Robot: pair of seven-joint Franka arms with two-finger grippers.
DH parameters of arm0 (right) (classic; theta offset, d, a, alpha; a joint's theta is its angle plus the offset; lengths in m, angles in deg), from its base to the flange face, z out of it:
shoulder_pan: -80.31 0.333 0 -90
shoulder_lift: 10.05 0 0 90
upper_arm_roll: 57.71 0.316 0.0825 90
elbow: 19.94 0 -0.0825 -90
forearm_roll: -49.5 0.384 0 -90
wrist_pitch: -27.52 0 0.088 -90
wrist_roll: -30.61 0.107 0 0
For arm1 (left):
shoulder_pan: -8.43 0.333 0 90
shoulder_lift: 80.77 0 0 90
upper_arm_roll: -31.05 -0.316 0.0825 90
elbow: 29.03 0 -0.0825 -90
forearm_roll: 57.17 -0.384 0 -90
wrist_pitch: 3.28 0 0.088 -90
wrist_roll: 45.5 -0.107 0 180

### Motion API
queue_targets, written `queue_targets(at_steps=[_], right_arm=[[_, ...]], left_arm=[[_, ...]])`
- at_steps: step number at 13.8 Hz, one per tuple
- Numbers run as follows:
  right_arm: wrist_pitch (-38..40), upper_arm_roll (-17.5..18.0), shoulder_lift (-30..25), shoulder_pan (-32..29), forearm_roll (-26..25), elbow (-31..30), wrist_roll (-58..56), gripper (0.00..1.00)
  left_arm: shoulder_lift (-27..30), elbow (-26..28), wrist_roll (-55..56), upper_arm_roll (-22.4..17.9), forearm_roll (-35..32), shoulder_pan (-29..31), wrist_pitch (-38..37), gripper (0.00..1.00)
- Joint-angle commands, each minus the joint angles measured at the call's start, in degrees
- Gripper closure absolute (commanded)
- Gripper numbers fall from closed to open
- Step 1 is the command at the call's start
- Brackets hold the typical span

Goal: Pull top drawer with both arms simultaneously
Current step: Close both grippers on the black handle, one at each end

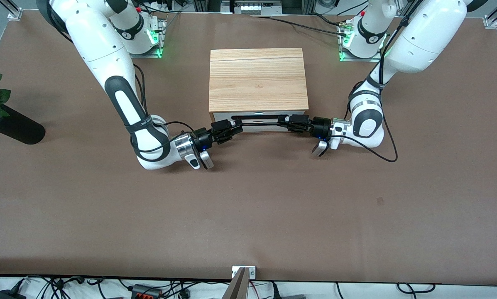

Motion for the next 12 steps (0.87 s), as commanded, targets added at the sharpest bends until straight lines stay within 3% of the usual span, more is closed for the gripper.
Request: queue_targets(at_steps=[1, 7, 10, 12], right_arm=[[0.45, 0.14, -0.21, 0.53, -1.06, -0.21, 0.3, 0.42], [0.36, 0.14, -0.21, 0.89, -5.18, -1.0, 0.39, 0.51], [0.45, 0.14, -0.21, 0.62, -5.19, -1.0, 0.48, 0.6], [0.45, 0.14, -0.29, 0.27, -5.19, -0.91, 0.57, 0.7]], left_arm=[[1.03, 1.23, -1.65, 0.64, 1.9, 0.23, 0.8, 0.6], [0.33, 0.79, -1.74, 0.64, 2.6, 0.14, 0.98, 0.67], [0.33, 0.88, -1.74, 0.64, 2.6, 0.23, 0.89, 0.84], [0.33, 0.97, -1.65, 0.64, 2.6, 0.23, 0.81, 0.89]])
